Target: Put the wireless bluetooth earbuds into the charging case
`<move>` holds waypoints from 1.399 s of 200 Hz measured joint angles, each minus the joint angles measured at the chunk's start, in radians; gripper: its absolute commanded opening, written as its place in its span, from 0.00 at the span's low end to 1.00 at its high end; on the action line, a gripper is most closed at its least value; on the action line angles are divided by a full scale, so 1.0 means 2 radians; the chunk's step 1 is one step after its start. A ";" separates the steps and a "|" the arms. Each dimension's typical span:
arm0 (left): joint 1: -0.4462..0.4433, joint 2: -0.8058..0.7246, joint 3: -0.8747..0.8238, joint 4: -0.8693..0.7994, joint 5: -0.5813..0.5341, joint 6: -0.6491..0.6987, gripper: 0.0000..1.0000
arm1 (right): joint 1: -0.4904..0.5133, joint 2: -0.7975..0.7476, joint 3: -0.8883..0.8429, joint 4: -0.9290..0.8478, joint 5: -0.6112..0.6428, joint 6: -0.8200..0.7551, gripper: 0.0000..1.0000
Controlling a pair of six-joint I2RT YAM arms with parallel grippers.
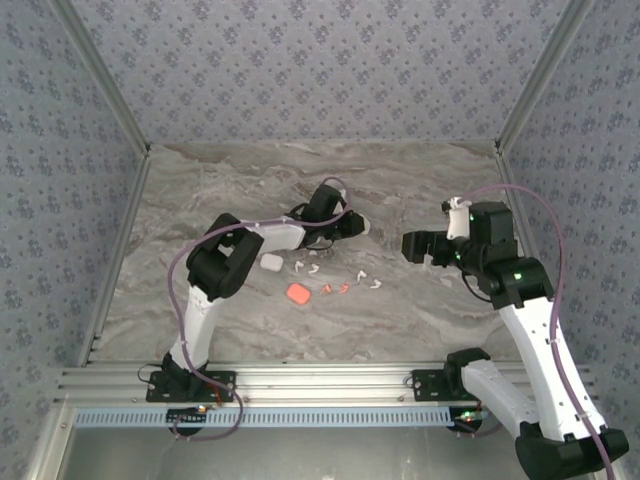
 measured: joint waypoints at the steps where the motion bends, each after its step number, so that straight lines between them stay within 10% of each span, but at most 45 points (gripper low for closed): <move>1: 0.000 0.000 0.000 0.000 0.000 0.000 0.15 | 0.000 0.000 0.000 0.000 0.000 0.000 1.00; 150: 0.017 -0.016 -0.004 -0.034 -0.017 0.027 0.56 | -0.052 -0.017 -0.050 0.020 -0.049 0.054 1.00; 280: 0.052 -0.418 -0.284 -0.012 -0.160 0.146 0.99 | 0.133 0.157 -0.056 0.069 0.079 0.076 1.00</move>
